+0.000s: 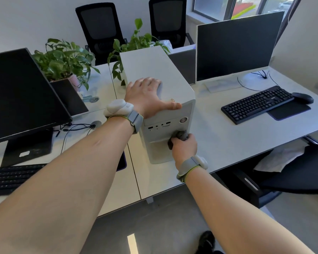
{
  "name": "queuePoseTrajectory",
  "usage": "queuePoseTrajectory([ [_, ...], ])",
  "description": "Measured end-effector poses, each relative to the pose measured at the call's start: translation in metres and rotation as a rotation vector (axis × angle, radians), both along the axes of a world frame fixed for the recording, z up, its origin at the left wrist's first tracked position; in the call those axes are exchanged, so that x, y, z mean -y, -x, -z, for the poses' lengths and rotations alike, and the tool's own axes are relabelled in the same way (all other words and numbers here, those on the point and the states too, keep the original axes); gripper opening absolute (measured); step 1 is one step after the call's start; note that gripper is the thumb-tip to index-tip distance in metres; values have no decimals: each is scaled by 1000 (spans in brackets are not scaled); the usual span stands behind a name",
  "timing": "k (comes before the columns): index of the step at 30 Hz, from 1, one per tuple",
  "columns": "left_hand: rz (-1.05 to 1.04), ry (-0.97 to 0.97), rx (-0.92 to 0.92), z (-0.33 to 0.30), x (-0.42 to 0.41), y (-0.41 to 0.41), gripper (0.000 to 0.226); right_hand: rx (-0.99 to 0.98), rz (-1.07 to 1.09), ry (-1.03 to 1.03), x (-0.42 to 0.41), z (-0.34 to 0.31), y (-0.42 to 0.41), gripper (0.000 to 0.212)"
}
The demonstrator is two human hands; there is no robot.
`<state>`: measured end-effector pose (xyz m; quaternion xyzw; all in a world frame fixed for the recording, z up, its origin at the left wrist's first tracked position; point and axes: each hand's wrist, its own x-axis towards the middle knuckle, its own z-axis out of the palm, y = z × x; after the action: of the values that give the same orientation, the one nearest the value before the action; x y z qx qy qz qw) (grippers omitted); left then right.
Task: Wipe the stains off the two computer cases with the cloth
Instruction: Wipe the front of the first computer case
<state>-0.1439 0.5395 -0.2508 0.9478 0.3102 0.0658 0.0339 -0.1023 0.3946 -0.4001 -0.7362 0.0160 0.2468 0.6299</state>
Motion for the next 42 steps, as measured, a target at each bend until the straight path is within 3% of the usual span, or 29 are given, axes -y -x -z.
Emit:
queuePoseTrajectory([
  [2,3,-5,-3,1,0,0,129,-2,-97,-37,3,6,8,20],
  [6,3,1,9,0,1,0,123,120,88,-39,13,4,-2,21],
  [8,7,1,11,0,1,1,122,179,58,7,12,6,-7,20],
  [13,9,-1,4,-2,2,2,122,77,-66,157,13,23,-3,18],
  [19,11,6,3,0,1,2,125,180,31,21,11,14,0,19],
  [31,8,4,4,0,2,2,125,70,43,0,-2,10,18,23],
  [38,5,11,2,-1,3,1,125,-233,159,-34,-10,25,29,24],
  [42,8,10,5,0,1,2,124,-169,178,-75,-18,18,34,21],
])
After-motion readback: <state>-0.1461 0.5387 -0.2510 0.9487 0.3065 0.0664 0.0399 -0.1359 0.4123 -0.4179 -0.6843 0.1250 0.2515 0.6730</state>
